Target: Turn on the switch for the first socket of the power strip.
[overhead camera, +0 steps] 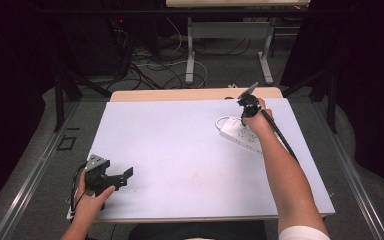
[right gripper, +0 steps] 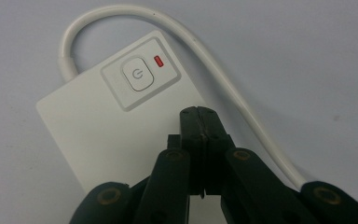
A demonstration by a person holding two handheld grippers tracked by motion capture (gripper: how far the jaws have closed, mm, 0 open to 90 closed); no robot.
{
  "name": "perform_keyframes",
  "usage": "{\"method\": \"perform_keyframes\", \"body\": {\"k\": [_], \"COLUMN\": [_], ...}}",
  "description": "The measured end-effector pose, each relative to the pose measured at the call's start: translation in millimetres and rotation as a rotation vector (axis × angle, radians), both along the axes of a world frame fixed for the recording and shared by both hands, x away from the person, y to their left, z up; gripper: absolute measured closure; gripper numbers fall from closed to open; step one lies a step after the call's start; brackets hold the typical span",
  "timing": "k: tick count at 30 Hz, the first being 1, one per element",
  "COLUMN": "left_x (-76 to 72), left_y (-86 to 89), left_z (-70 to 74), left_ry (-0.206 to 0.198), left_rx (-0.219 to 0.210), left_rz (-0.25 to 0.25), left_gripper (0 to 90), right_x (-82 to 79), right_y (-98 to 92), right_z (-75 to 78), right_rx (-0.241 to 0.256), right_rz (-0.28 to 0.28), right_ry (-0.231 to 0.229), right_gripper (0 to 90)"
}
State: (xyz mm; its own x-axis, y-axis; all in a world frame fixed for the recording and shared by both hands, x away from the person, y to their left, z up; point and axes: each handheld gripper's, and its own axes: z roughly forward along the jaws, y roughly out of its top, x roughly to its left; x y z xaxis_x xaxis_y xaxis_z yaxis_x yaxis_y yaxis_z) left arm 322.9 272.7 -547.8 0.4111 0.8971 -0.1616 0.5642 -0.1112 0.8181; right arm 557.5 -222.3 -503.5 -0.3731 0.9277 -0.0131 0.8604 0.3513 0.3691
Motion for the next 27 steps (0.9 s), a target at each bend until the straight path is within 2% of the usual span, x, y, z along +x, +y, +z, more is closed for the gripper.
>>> {"method": "perform_keyframes", "body": {"k": [8,12,15,17,18,27], "left_x": [0.3,0.2,0.3,0.2,-0.1,1.2], "left_y": [0.1,-0.1,-0.1,-0.1,0.0,-0.6], "left_z": [-0.2,-0.2,-0.2,-0.3,-0.3,-0.4], "left_ry": [0.003,0.003,0.001,0.002,0.003,-0.001], "left_rx": [0.002,0.002,0.003,0.002,0.001,-0.003], "left_rz": [-0.002,-0.001,-0.002,0.0,0.001,0.005], "left_gripper": [0.1,0.1,0.1,0.1,0.1,0.1], "right_x": [0.4,0.0,0.0,-0.8,-1.4,-2.7], "right_y": [-0.5,0.7,0.5,1.7,3.7,3.2], "right_z": [-1.0,-0.4,-1.9,-3.6,-5.2,-4.2], "right_rx": [0.011,0.014,-0.004,0.023,0.044,0.039], "right_rz": [0.001,-0.002,0.007,0.004,-0.015,-0.012], "right_ry": [-0.007,0.005,0.013,-0.015,-0.033,-0.027], "right_gripper": [90.0,90.0,90.0,90.0,90.0,90.0]}}
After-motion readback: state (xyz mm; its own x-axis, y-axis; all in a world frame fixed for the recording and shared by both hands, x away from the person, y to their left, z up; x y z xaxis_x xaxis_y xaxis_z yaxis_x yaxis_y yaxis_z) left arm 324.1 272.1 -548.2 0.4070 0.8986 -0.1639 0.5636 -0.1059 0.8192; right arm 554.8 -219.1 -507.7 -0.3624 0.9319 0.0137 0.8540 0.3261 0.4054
